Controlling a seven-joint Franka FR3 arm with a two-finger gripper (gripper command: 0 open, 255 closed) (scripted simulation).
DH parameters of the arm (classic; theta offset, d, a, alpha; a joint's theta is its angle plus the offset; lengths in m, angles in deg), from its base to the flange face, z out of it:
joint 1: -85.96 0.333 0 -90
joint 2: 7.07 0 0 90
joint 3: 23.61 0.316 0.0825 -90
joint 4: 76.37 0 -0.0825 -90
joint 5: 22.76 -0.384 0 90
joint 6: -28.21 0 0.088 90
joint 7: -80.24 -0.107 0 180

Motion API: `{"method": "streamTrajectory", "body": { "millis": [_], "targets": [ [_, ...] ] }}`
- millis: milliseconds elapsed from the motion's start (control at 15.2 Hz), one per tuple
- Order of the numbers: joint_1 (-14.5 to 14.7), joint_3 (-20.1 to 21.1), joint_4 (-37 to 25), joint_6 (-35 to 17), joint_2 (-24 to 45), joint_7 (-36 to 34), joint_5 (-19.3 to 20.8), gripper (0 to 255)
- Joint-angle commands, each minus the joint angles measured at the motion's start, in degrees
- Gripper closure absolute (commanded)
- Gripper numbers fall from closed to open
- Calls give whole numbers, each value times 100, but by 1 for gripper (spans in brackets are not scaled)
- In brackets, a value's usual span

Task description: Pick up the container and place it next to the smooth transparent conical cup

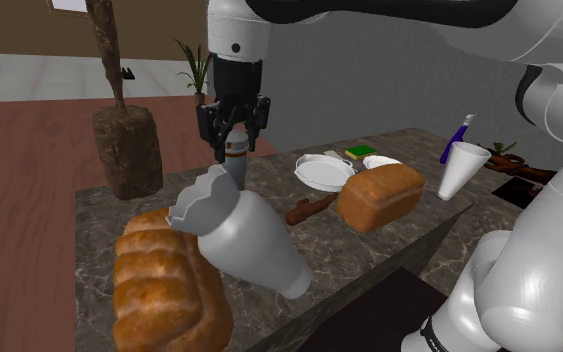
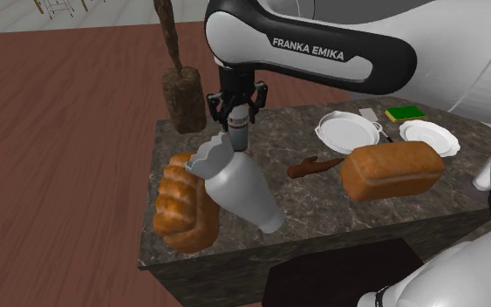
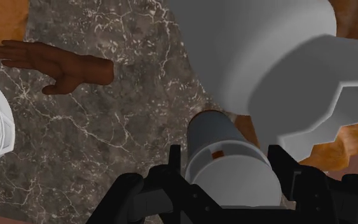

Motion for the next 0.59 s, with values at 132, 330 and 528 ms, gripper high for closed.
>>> {"method": "streamTrajectory", "body": {
  "millis": [132, 330, 528],
  "targets": [
    [13, 14, -439, 345, 100, -24, 34, 255],
    [27, 27, -795, 607, 199, -48, 68, 255],
    [48, 45, -1180, 880, 319, -75, 111, 255]
  ]
}}
